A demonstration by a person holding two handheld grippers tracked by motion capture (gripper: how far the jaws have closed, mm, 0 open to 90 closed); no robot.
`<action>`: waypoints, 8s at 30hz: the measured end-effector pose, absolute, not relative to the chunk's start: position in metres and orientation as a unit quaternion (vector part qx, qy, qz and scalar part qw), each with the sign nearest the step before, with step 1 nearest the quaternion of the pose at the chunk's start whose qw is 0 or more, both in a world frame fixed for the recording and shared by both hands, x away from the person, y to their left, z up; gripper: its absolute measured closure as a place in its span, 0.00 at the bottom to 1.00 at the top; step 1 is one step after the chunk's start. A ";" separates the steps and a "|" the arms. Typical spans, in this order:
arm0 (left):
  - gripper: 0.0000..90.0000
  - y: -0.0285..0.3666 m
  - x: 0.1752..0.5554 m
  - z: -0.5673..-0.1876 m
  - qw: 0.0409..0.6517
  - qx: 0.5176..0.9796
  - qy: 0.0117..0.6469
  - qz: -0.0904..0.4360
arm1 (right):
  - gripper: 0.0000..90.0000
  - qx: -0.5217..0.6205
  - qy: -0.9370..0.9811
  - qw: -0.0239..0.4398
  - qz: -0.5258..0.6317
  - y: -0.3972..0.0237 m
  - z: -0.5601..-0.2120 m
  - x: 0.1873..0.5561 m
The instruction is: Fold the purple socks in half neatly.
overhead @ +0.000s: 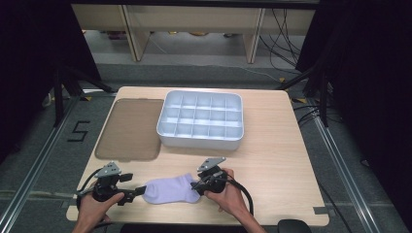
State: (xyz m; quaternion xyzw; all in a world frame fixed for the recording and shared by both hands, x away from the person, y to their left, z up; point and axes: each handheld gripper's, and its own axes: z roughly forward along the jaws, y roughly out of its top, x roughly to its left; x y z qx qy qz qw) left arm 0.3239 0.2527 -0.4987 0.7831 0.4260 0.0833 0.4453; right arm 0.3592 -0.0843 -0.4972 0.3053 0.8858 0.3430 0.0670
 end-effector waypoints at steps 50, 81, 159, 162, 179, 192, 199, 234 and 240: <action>0.23 0.234 0.319 -0.496 0.444 0.801 0.398 0.053 | 0.94 0.236 0.911 0.036 0.335 -0.140 -0.482 0.354; 0.45 0.168 0.337 -0.506 0.410 0.838 0.359 0.020 | 0.93 0.238 0.917 0.045 0.317 -0.154 -0.489 0.363; 0.97 0.158 0.328 -0.471 0.444 0.844 0.294 0.058 | 0.94 0.207 0.900 0.063 0.378 -0.100 -0.483 0.355; 0.97 0.155 0.328 -0.471 0.449 0.841 0.298 0.056 | 0.94 0.229 0.899 0.069 0.366 -0.111 -0.486 0.360; 0.97 0.128 0.337 -0.467 0.440 0.850 0.286 0.042 | 0.94 0.238 0.908 0.060 0.338 -0.106 -0.499 0.367; 0.96 0.106 0.343 -0.477 0.413 0.865 0.285 0.027 | 0.88 0.271 0.877 0.062 0.393 -0.127 -0.483 0.370; 0.95 0.096 0.346 -0.481 0.408 0.867 0.284 0.016 | 0.87 0.293 0.870 0.058 0.392 -0.138 -0.480 0.367; 0.70 0.099 0.350 -0.470 0.471 0.832 0.292 -0.006 | 0.87 0.278 0.886 0.034 0.370 -0.144 -0.481 0.349; 0.78 0.113 0.347 -0.473 0.461 0.838 0.292 -0.005 | 0.87 0.277 0.884 0.033 0.375 -0.147 -0.479 0.347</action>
